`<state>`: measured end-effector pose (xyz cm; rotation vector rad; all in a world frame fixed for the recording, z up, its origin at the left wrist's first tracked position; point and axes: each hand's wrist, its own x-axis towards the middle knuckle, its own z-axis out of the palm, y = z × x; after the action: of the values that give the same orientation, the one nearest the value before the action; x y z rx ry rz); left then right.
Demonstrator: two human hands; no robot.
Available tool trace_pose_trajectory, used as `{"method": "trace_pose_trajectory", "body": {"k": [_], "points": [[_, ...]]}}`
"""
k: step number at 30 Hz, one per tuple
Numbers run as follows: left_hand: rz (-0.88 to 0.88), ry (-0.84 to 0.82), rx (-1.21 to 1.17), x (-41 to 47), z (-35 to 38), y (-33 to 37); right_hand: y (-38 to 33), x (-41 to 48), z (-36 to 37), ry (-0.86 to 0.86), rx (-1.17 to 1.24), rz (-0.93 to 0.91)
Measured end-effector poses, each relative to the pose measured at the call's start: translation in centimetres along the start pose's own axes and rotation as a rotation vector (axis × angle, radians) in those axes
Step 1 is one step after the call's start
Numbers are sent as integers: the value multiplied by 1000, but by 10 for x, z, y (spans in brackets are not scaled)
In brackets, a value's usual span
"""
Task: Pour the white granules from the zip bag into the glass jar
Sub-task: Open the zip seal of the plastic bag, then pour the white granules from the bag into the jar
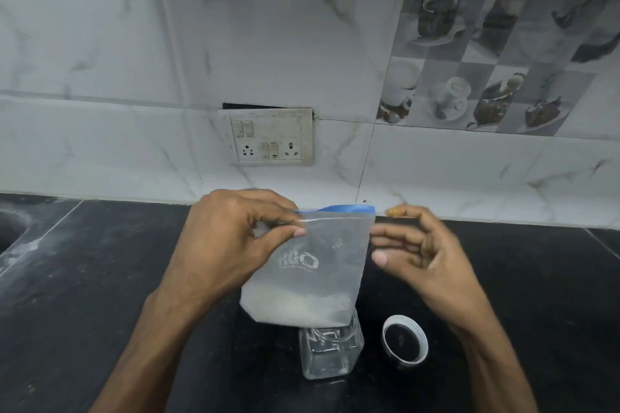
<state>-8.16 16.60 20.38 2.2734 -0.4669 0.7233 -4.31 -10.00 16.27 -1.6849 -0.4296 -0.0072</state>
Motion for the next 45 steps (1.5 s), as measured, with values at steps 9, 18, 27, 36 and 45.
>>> {"method": "trace_pose_trajectory", "body": {"k": [9, 18, 27, 36, 45], "points": [[50, 116, -2, 2, -10, 8, 57, -22, 33, 61, -80, 91], [10, 159, -102, -6, 10, 17, 40, -25, 16, 397, -80, -5], [-143, 225, -196, -15, 42, 16, 15, -28, -36, 320, -312, -99], [-124, 245, -205, -17, 61, 21, 15, -25, -41, 409, -337, -194], [-137, 269, -237, -17, 68, 19, 14, -23, -53, 487, -319, -205]]}}
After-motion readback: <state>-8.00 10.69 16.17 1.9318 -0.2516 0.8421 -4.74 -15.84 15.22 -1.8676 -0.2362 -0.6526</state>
